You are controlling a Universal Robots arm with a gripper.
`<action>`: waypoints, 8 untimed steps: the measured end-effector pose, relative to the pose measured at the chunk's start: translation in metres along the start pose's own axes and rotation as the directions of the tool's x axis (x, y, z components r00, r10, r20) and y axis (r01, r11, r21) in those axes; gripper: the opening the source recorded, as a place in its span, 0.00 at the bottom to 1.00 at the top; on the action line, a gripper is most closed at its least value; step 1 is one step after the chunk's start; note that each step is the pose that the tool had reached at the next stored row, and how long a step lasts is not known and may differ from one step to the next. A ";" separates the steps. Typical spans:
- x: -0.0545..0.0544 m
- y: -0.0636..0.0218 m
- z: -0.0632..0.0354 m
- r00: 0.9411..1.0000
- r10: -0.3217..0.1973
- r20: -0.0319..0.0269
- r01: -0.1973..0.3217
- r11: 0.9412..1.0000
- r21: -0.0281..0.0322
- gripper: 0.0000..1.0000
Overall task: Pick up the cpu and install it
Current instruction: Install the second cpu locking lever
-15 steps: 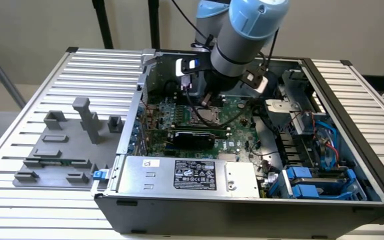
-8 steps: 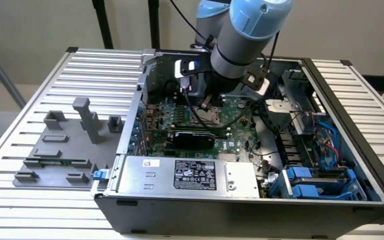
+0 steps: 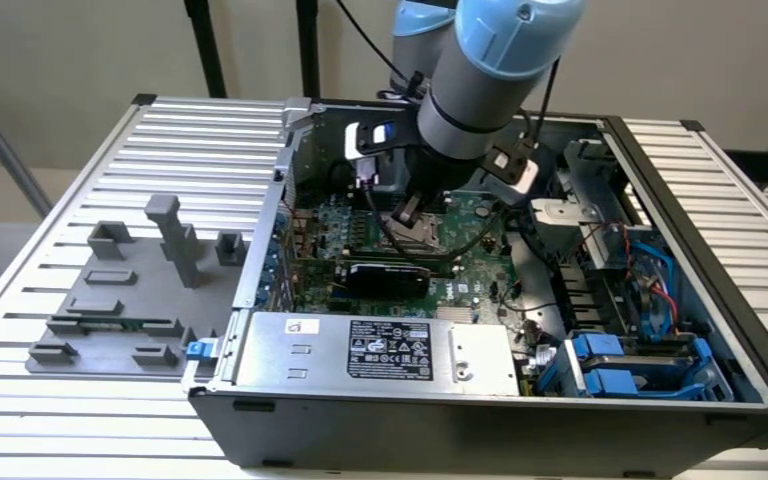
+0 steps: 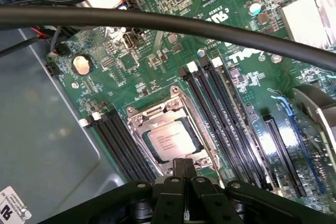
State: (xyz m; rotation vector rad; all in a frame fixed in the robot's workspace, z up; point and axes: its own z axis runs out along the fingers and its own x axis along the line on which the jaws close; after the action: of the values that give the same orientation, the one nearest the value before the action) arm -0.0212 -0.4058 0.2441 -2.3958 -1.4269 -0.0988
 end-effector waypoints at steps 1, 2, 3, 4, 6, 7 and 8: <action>-0.002 -0.0013 -0.0004 1.000 0.000 0.000 0.000 1.000 0.000 0.11; -0.004 -0.0030 -0.0009 1.000 0.000 0.000 0.000 1.000 -0.001 0.11; -0.006 -0.0046 -0.0014 1.000 0.000 0.000 0.000 1.000 -0.002 0.11; -0.007 -0.0063 -0.0019 1.000 -0.001 0.000 0.001 1.000 -0.003 0.11; -0.010 -0.0091 -0.0036 1.000 -0.001 0.000 0.001 1.000 -0.006 0.11; -0.012 -0.0100 -0.0048 1.000 -0.001 0.001 0.001 1.000 -0.006 0.11; -0.014 -0.0108 -0.0061 1.000 -0.002 0.000 0.002 1.000 -0.007 0.11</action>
State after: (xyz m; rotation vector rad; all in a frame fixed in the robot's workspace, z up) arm -0.0366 -0.4146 0.2494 -2.4005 -1.4311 -0.1038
